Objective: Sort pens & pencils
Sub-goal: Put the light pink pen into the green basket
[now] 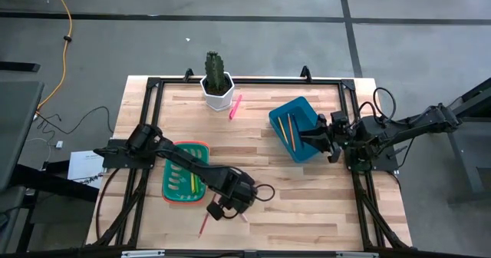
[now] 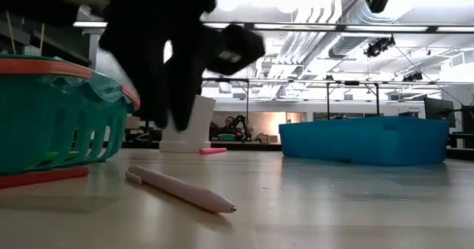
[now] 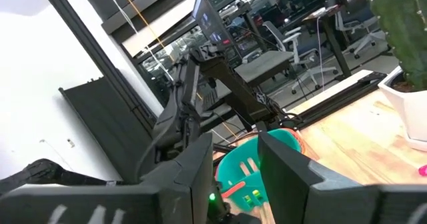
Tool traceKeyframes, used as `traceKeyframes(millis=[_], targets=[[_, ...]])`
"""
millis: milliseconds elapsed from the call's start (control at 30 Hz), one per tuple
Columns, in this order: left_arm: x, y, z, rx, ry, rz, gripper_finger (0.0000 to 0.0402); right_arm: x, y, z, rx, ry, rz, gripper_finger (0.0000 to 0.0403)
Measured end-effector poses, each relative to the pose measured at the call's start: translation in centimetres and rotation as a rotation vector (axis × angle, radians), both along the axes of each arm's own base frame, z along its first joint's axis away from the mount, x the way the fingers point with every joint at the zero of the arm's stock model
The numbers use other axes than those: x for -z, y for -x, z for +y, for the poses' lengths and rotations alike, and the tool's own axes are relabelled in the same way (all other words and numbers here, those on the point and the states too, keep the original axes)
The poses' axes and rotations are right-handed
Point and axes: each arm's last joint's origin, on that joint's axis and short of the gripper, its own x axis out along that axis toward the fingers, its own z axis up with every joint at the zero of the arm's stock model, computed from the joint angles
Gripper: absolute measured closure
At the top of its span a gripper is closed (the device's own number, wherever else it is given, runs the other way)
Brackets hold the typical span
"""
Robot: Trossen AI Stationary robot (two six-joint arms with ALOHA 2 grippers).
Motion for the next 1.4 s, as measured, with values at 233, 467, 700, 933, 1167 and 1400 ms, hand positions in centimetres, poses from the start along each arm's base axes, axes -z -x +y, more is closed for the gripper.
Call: traceKeyframes(millis=[233, 467, 700, 933, 1167, 1400], targets=[[0.3, -1.8, -0.6, 0.028, -0.007, -0.002, 0.0348, 0.0, 0.0, 0.0, 0.01, -0.001, 0.0, 0.0294], [1.1, -2.3, -0.7, 0.061, -0.033, 0.068, 0.0348, 0.0, 0.0, 0.0, 0.01, -0.004, -0.001, 0.0294], [1.1, -1.8, -2.3, 0.151, 0.004, 0.075, 0.0348, 0.0, 0.0, 0.0, 0.009, -0.002, 0.003, 0.0293], [1.1, -1.8, -2.7, 0.159, -0.068, 0.038, 0.0348, 0.1, 0.0, 0.0, 0.009, -0.002, 0.007, 0.0293], [1.1, -1.8, -2.8, 0.148, -0.079, 0.037, 0.0348, 0.1, 0.0, 0.0, 0.008, -0.006, 0.008, 0.0293], [1.1, -1.8, -2.7, 0.145, -0.079, 0.037, 0.0348, 0.1, 0.0, 0.0, 0.007, -0.006, 0.008, 0.0294]])
